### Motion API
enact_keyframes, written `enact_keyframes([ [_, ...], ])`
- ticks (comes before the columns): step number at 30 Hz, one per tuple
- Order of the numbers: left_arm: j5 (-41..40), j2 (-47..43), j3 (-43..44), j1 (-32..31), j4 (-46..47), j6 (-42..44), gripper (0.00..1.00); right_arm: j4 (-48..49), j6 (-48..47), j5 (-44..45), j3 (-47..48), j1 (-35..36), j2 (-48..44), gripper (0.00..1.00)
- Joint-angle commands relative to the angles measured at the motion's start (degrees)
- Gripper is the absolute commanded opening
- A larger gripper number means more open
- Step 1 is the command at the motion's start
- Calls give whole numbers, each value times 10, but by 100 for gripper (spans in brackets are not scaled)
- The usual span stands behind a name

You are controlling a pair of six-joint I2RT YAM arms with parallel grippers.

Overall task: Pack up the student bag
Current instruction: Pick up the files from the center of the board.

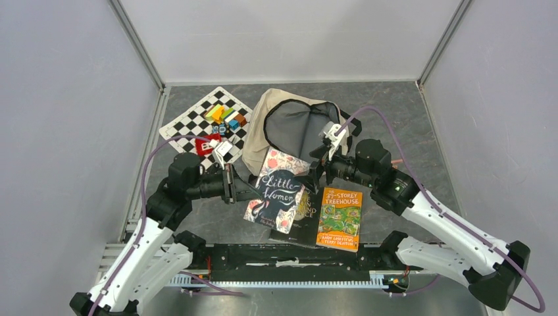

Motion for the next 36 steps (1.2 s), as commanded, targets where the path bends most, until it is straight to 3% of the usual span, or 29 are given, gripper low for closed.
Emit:
enact_keyframes([
  [1, 186, 24, 80, -3, 35, 66, 2, -87, -82, -98, 59, 0, -1, 98],
  [7, 251, 62, 124, -17, -50, 162, 2, -177, -109, -155, 113, 1, 30, 98],
  [18, 264, 116, 168, -64, -47, 215, 2, -159, -67, -260, 107, 1, 56, 97],
  [26, 272, 143, 191, -75, -45, 241, 2, -134, -37, -320, 82, 0, 54, 63],
  [28, 272, 147, 196, -76, -52, 250, 2, -135, -36, -322, 80, 0, 49, 49],
  [33, 249, 157, 209, -77, -90, 288, 2, -134, -28, -309, 75, 1, 37, 3],
  [36, 219, 161, 214, -76, -90, 297, 2, -133, -19, -265, 73, 0, 30, 0],
])
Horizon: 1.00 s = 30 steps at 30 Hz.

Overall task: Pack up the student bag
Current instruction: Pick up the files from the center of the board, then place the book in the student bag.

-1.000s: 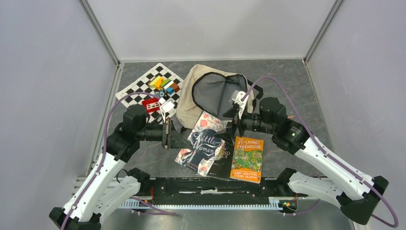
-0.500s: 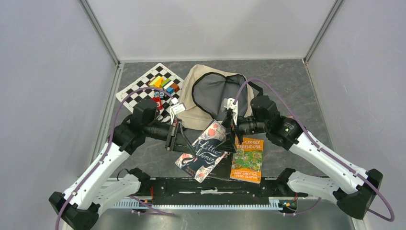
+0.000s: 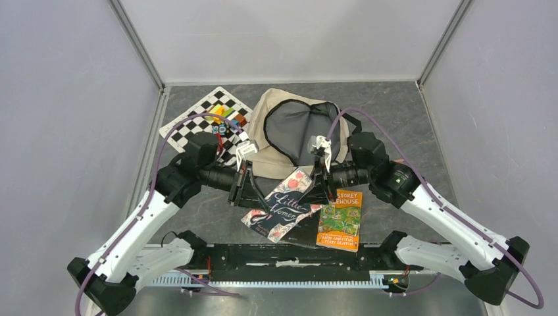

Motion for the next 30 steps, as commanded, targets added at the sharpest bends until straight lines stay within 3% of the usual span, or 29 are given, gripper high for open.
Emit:
enact_keyframes([
  [1, -9, 8, 53, -2, 29, 18, 10, 24, -11, 82, -13, 4, -12, 0],
  [3, -64, 16, 64, -2, 23, 31, 45, 22, 5, 155, -10, 3, -18, 0],
  [5, -147, 31, 80, -2, 12, 49, 79, 12, 36, 293, -4, -3, -35, 0],
  [8, -285, 72, 116, -2, 8, 62, 98, 17, 83, 489, -17, -25, -78, 0],
  [11, -363, 140, 154, 0, 28, 47, 100, 45, 95, 586, -31, -36, -101, 0],
  [18, -407, 324, 225, 23, 99, -42, 100, 25, 101, 714, -11, -79, -67, 0],
  [23, -422, 419, 231, 78, 144, -101, 100, 59, 100, 653, -9, -135, -46, 0],
  [30, -487, 426, 172, 110, 230, -118, 100, 94, 104, 579, -15, -185, -19, 0],
])
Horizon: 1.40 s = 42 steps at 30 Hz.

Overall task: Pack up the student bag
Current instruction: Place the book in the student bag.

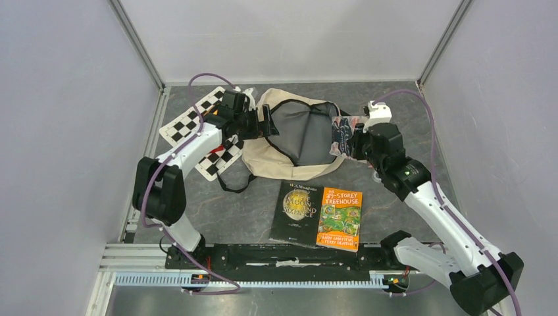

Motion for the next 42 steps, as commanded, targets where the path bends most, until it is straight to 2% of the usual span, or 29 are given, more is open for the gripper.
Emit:
enact_keyframes([
  [1, -37, -11, -17, 3, 90, -35, 100, 102, 14, -59, 18, -26, 4, 0],
  [5, 4, 45, 6, 5, 82, -43, 97, 134, 39, -144, 5, -61, 27, 0],
  [8, 3, 65, 1, 4, 93, -40, 96, 166, 69, -217, -9, -91, 41, 0],
  [11, 11, 80, -5, 6, 98, -44, 95, 181, 96, -248, -21, -109, 56, 0],
  [13, 37, 79, -24, 6, 133, -63, 89, 183, 102, -261, -26, -115, 70, 0],
  [17, 88, 76, -50, 5, 214, -104, 51, 180, 105, -257, -39, -119, 90, 0],
  [19, 113, 74, -39, 5, 223, -113, 21, 177, 109, -252, -47, -120, 96, 0],
  [21, 132, 61, -35, 5, 238, -116, 6, 177, 112, -242, -54, -121, 101, 1],
  [22, 136, 47, -35, 5, 254, -116, 3, 177, 114, -239, -57, -122, 102, 3],
  [26, 158, -5, -38, 5, 309, -109, 2, 191, 117, -233, -61, -123, 113, 4],
  [30, 193, -47, -65, 5, 393, -104, 2, 231, 149, -264, -58, -133, 136, 1],
  [35, 235, -57, -108, 4, 499, -156, 2, 269, 197, -322, -31, -145, 196, 0],
  [39, 248, -48, -109, 5, 514, -177, 2, 320, 242, -374, -19, -146, 230, 0],
  [42, 256, -44, -111, 5, 525, -192, 2, 369, 280, -378, -23, -146, 233, 0],
])
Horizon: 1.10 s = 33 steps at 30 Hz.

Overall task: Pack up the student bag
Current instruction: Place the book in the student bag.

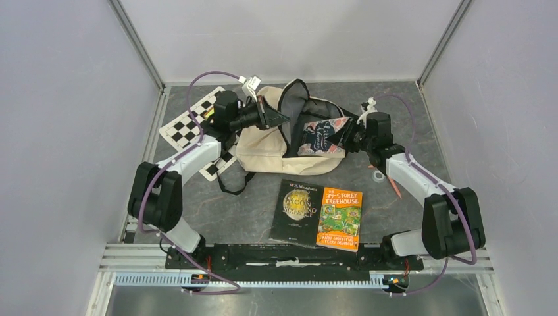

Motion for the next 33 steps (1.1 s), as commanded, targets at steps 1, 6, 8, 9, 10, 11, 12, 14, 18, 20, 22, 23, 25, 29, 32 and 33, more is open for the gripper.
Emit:
enact_keyframes([
  [1, 36, -4, 4, 1, 97, -48, 2, 134, 75, -45, 34, 0, -4, 0],
  [6, 35, -5, -1, 1, 98, -44, 2, 197, 127, -53, 37, 1, 31, 0],
  [8, 38, -1, -1, 1, 98, -45, 2, 208, 138, -51, 41, 2, 50, 0],
  [9, 40, 1, -1, 1, 100, -46, 2, 212, 141, -50, 43, 2, 59, 0],
  [10, 43, 2, -1, 1, 103, -47, 2, 220, 148, -50, 43, 2, 70, 0],
  [11, 45, 1, 0, 1, 107, -49, 2, 228, 155, -49, 44, 4, 81, 0],
  [12, 47, 2, 0, 1, 112, -51, 2, 235, 163, -47, 44, 5, 89, 0],
  [14, 54, 1, -1, 1, 125, -53, 2, 248, 174, -39, 41, 11, 105, 0],
  [18, 82, 5, -1, 1, 158, -70, 2, 275, 192, -46, 49, 21, 139, 0],
  [20, 86, 8, -1, 1, 164, -76, 2, 315, 219, -59, 53, 27, 151, 0],
  [22, 89, 12, 3, 1, 164, -81, 2, 323, 225, -60, 71, 35, 159, 0],
  [23, 91, 14, 4, 2, 164, -83, 2, 320, 224, -61, 82, 38, 162, 0],
  [25, 92, 18, 4, 2, 164, -86, 2, 330, 235, -64, 93, 45, 171, 0],
  [29, 95, 20, 7, 2, 164, -88, 2, 374, 264, -60, 96, 53, 194, 0],
  [32, 97, 21, 8, 2, 164, -89, 2, 365, 254, -46, 121, 67, 234, 0],
  [33, 98, 22, 7, 2, 164, -89, 2, 358, 250, -41, 133, 72, 251, 0],
])
